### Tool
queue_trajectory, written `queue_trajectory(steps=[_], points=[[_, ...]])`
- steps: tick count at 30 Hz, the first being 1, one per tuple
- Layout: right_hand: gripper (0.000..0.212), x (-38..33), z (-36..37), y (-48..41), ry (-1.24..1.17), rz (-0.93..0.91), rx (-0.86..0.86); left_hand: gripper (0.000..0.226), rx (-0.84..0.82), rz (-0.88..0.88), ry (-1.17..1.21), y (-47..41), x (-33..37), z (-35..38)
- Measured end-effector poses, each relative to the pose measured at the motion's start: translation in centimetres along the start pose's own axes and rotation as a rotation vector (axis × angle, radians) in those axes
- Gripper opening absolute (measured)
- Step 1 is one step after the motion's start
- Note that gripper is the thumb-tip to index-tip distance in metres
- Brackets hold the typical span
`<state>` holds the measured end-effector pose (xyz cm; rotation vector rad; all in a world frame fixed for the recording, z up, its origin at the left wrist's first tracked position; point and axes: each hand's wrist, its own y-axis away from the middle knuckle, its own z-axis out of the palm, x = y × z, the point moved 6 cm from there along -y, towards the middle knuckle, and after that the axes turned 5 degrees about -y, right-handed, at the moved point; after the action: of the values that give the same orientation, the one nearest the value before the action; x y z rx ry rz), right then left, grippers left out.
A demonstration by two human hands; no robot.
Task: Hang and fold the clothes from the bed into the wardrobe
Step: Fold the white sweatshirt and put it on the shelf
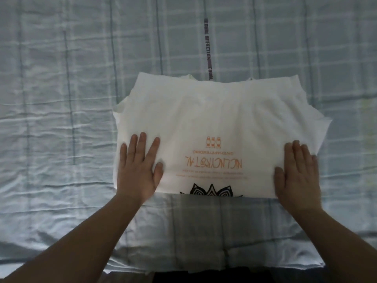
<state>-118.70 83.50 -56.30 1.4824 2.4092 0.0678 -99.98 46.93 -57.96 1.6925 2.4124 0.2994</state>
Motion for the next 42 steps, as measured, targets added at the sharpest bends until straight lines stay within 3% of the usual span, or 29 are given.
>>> queue_trajectory(steps=[5, 9, 12, 14, 16, 20, 25, 28, 31, 36, 42], points=[[0.065, -0.3, -0.4, -0.3, -0.061, -0.009, 0.038, 0.063, -0.054, -0.039, -0.010, 0.3, 0.5, -1.1], [0.057, 0.0, -3.0, -0.2, -0.320, -0.001, 0.097, 0.060, -0.008, 0.008, 0.058, -0.2, 3.5, -4.6], [0.047, 1.3, -5.5, 0.6, -0.464, 0.120, 0.229, 0.056, 0.065, 0.165, 0.132, -2.4, 9.7, -7.8], [0.044, 2.6, -6.2, 1.5, -0.537, 0.294, 0.258, 0.047, 0.108, 0.256, 0.241, -4.7, 14.7, -9.8], [0.045, 3.8, -5.8, 2.4, -0.577, 0.485, 0.199, 0.035, 0.100, 0.288, 0.347, -7.3, 19.7, -11.4], [0.042, 5.3, -4.2, 3.9, -0.608, 0.641, 0.013, 0.014, -0.135, 0.196, 0.474, -12.5, 29.0, -12.4], [0.039, 6.2, -3.5, 4.5, -0.584, 0.680, -0.090, 0.049, -0.281, 0.117, 0.438, -16.1, 36.7, -11.3], [0.036, 6.1, -2.9, 4.7, -0.688, 0.724, -0.132, 0.076, -0.351, 0.028, 0.355, -16.6, 38.8, -10.1], [0.023, 5.9, -2.3, 4.5, -0.814, 0.737, -0.163, 0.085, -0.357, -0.008, 0.251, -17.1, 40.5, -9.6], [0.022, 6.0, -1.9, 4.3, -1.018, 0.782, -0.178, 0.057, -0.311, -0.006, 0.207, -18.0, 41.0, -9.4], [0.040, 3.5, -3.7, 4.9, -1.332, 0.752, -0.023, 0.038, -0.351, 0.006, 0.599, -17.9, 37.8, -11.2]])
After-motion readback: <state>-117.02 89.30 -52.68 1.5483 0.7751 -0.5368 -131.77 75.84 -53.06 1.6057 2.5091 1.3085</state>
